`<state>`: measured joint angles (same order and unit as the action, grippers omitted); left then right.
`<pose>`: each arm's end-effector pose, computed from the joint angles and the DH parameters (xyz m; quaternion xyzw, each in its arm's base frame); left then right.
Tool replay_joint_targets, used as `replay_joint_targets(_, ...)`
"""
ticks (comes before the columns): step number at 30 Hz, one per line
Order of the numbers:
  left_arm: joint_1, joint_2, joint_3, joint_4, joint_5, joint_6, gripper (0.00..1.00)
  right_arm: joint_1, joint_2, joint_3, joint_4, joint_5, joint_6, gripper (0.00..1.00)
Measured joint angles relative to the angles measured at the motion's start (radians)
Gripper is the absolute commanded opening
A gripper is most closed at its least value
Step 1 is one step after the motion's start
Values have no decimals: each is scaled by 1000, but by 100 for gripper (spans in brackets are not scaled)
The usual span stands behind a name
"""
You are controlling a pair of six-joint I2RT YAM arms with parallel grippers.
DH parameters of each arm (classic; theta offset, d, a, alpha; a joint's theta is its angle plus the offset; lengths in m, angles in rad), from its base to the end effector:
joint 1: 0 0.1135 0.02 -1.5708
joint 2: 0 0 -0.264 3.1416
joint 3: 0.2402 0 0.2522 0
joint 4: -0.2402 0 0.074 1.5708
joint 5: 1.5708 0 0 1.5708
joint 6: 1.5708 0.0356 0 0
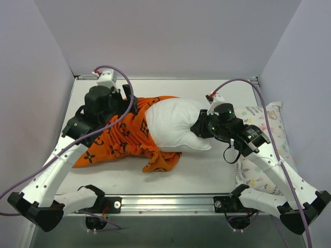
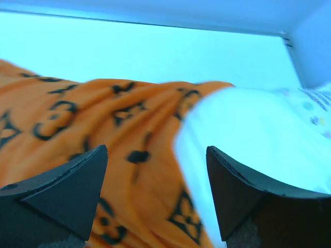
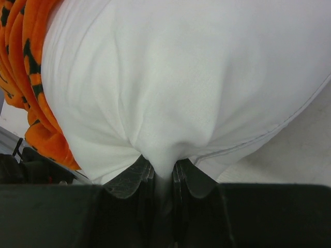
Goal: Remove the pillowcase from the pillow
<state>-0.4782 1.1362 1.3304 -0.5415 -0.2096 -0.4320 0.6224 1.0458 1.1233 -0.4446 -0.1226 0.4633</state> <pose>0.2164 -0.1038 0.4221 -0.0412 0.8153 -0.1741 0.5507 0.1838 0.1372 0.3815 -0.0999 0.8174 0.3352 0.4578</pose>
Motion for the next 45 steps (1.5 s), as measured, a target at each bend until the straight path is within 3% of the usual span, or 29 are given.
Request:
replay_joint_targets(7,-371,-122,-172,-4,-126,-50,89,47,56,87,-4,34,0,0)
replay_joint_targets(10,-474,-169,-254,-73,-216,-117,90,47,67,105,-3,45,0,0)
replay_joint_targets(11,-502,-183,-274,-101,-251,-146,97,47,67,106,-4,47,0,0)
replay_joint_targets(14,-580,-244,-329,-185,-343,-261,97,47,68,106,-6,53,-1,0)
replay_joint_targets(22,-626,-297,-389,-293,-491,-480,98,47,69,106,-9,64,-1,0)
replay_joint_targets(28,-626,-269,-507,-187,-570,-496,97,47,69,106,-10,68,-1,0)
replay_joint_targets(29,-626,-280,-539,-150,-575,-482,93,47,69,106,-10,68,-1,0)
replay_joint_targets(32,-626,-317,-600,-70,-592,-435,54,47,69,106,-10,72,-3,0)
replay_joint_targets(33,-626,-319,-600,-57,-599,-416,29,47,69,106,-10,74,-5,0)
replay_joint_targets(36,-626,-315,-586,-29,-624,-362,0,47,69,111,-10,76,-6,0)
replay_joint_targets(45,-626,-322,-357,-113,-710,-191,0,60,69,156,-13,68,-12,0)
